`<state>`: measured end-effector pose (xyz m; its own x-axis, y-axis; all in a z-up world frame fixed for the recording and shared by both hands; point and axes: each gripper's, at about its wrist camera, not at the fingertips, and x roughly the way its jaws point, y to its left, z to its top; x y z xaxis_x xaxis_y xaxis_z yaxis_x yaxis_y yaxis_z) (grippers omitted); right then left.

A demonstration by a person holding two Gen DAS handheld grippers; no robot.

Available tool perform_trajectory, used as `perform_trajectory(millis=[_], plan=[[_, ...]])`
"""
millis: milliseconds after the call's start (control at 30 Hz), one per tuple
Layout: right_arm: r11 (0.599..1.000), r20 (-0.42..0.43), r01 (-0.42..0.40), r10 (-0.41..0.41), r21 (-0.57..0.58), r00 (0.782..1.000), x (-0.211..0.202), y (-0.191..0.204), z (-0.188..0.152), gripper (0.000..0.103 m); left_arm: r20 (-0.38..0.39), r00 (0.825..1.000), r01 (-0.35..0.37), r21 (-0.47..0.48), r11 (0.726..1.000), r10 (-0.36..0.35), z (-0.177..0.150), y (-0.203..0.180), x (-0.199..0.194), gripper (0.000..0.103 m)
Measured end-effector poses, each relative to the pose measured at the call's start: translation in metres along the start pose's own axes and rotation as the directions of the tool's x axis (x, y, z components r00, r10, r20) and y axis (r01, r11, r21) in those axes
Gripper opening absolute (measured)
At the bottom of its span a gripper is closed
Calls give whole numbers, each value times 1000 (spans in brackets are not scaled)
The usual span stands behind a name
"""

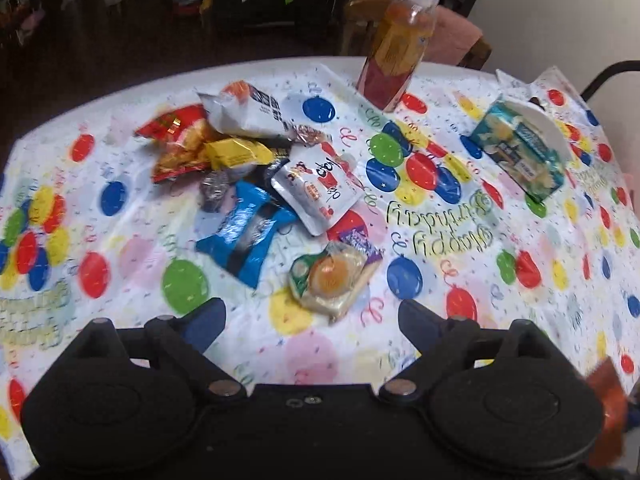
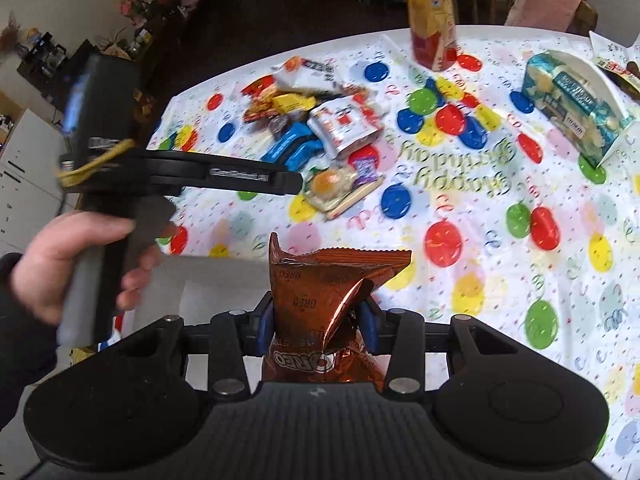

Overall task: Organize snacks
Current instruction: 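Grasp the round wrapped yellow snack with the left gripper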

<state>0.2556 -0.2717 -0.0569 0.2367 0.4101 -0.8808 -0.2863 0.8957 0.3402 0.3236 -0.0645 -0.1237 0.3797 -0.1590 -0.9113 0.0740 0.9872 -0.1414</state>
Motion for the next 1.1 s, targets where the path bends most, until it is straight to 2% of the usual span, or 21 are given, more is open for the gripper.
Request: perform_trajectory(millis=[133, 400, 533, 600, 667, 833, 1100], plan=[[1000, -5, 11, -11, 22, 1000, 4, -17, 11, 41, -45, 999, 21, -24, 1000, -22, 11, -4, 33, 87], [998, -31, 16, -14, 53, 999, 17, -40, 19, 41, -119, 992, 41, -54, 998, -47, 23, -7, 76, 69], [998, -43, 17, -14, 64, 999, 23, -47, 18, 41, -139, 990, 19, -50, 999, -25, 24, -7, 88, 65], [997, -47, 18, -15, 68, 999, 25, -50, 18, 41, -142, 990, 4, -40, 999, -10, 24, -6, 91, 56], [997, -52, 19, -15, 74, 999, 27, -53, 17, 41, -144, 990, -4, -41, 999, -1, 24, -4, 93, 52], [997, -53, 20, -16, 75, 998, 29, -53, 17, 41, -129, 991, -23, -23, 999, 20, 21, -5, 90, 50], [998, -42, 24, -21, 65, 999, 21, -45, 14, 41, -95, 996, -6, -53, 999, 1, 18, 4, 67, 49]])
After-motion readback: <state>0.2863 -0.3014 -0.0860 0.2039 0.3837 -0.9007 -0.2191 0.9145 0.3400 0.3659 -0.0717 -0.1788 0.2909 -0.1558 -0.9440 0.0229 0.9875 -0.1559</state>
